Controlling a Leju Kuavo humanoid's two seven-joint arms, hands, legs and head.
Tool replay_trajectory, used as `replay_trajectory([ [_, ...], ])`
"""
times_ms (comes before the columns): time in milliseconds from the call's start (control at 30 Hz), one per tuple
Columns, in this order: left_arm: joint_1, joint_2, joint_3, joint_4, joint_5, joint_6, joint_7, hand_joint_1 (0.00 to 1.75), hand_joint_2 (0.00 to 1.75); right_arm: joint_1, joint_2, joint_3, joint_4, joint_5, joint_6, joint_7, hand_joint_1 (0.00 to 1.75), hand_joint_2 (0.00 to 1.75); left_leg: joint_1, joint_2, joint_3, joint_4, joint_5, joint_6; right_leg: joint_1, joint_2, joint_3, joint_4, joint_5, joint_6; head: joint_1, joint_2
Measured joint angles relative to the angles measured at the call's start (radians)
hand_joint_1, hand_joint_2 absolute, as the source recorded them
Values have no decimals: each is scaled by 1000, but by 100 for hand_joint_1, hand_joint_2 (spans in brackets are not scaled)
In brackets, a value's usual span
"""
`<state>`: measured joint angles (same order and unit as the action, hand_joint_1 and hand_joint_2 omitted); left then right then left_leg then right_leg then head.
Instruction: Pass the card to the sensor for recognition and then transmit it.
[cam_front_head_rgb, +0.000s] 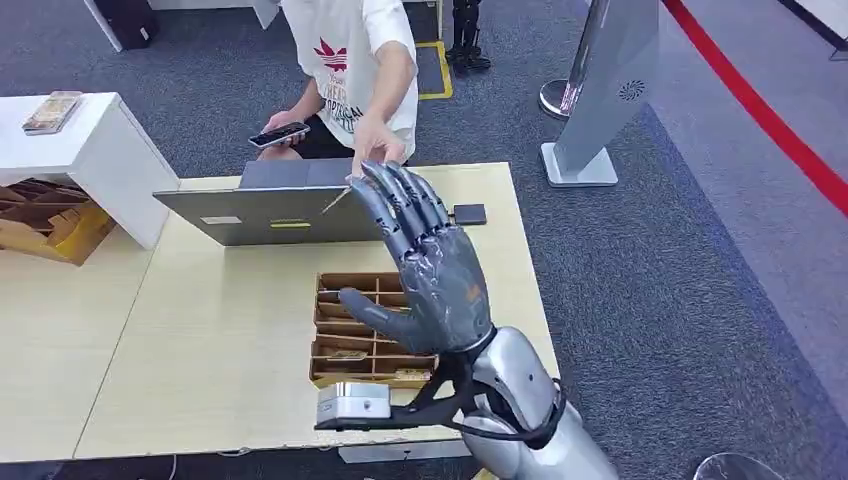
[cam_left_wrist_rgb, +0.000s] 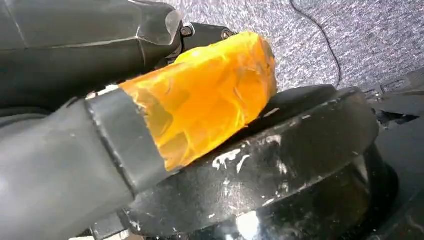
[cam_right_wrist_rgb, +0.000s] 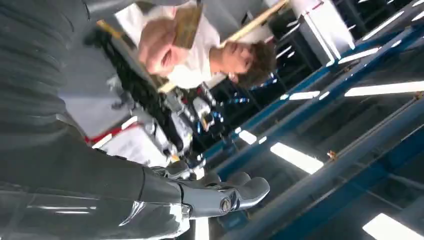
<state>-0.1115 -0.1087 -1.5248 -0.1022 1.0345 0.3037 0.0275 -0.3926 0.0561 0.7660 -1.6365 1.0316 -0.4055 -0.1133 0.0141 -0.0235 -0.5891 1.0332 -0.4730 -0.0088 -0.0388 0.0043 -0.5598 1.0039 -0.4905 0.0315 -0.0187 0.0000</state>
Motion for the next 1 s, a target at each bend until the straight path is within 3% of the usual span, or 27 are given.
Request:
replay_trajectory([
  [400, -15, 3, 0, 0, -98, -13, 27, 0, 0, -190, 0, 8, 214, 259, -34, 78, 0, 175, 0, -1, 0, 0, 0, 0, 0, 0, 0, 0, 0, 0, 0, 0],
  [800, -20, 9, 0, -1, -127, -24, 35, 0, 0, -312, 0, 58, 402, 365, -34, 106, 0, 175, 0, 0, 0, 0, 0, 0, 0, 0, 0, 0, 0, 0, 0, 0],
  [833, -20, 9, 0, -1, -128, -24, 35, 0, 0, -318, 0, 60, 412, 366, -33, 106, 54, 175, 0, 0, 0, 0, 0, 0, 0, 0, 0, 0, 0, 0, 0, 0],
  [867, -20, 9, 0, -1, -128, -24, 35, 0, 0, -323, 0, 62, 421, 368, -33, 108, 91, 175, 0, 0, 0, 0, 0, 0, 0, 0, 0, 0, 0, 0, 0, 0],
  [900, -21, 9, 0, -1, -129, -24, 36, 0, 0, -328, 0, 65, 429, 369, -32, 111, 173, 175, 0, 0, 0, 0, 0, 0, 0, 0, 0, 0, 0, 0, 0, 0],
  [1000, -21, 9, 0, -1, -130, -26, 36, 0, 0, -336, 0, 74, 455, 372, -32, 113, 175, 175, 0, 0, 0, 0, 0, 0, 0, 0, 0, 0, 1, 0, 0, 0],
])
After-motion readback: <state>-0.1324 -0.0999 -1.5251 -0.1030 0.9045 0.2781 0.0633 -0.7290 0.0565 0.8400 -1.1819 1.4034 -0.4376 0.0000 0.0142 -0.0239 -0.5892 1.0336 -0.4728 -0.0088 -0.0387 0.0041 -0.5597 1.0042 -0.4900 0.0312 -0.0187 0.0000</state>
